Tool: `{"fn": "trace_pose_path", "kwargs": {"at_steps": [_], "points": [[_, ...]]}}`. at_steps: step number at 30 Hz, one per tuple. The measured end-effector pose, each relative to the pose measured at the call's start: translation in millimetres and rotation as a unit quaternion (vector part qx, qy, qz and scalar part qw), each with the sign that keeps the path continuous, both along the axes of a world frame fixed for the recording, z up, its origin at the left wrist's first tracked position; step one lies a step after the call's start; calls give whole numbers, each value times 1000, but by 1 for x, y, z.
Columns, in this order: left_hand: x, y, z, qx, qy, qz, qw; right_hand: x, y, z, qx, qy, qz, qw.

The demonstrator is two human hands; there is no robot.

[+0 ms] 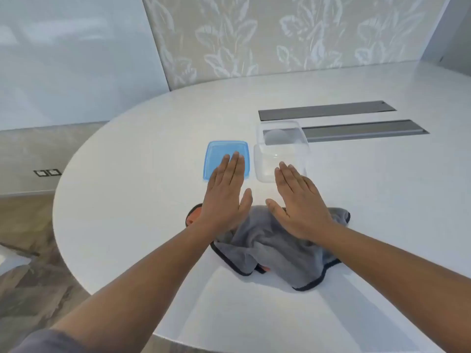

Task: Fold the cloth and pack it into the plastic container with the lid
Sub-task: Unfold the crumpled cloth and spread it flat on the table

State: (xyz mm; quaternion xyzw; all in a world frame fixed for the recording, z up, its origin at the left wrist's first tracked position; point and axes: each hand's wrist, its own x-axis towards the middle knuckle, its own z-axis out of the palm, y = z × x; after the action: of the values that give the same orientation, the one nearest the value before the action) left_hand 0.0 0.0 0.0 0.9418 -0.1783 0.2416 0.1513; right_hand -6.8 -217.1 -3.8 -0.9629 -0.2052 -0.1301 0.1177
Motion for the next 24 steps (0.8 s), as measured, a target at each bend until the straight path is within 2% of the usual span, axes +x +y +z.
{"fn": "trace_pose_path", "kwargs": {"at_steps": [5, 14, 21, 24], "points": [[-13, 9, -32, -15, 110, -21, 994, -18, -14, -31, -32, 53, 8, 998], [-28, 13, -47, -38, 158, -19, 987, -32, -21, -49, -22, 73, 6, 997], [-28, 15, -54, -35, 172, -17, 984, -31, -22, -49, 29, 86, -4, 996], [-29, 16, -55, -61, 170, -19, 983, -34, -24, -50, 75, 58, -6, 995]]}}
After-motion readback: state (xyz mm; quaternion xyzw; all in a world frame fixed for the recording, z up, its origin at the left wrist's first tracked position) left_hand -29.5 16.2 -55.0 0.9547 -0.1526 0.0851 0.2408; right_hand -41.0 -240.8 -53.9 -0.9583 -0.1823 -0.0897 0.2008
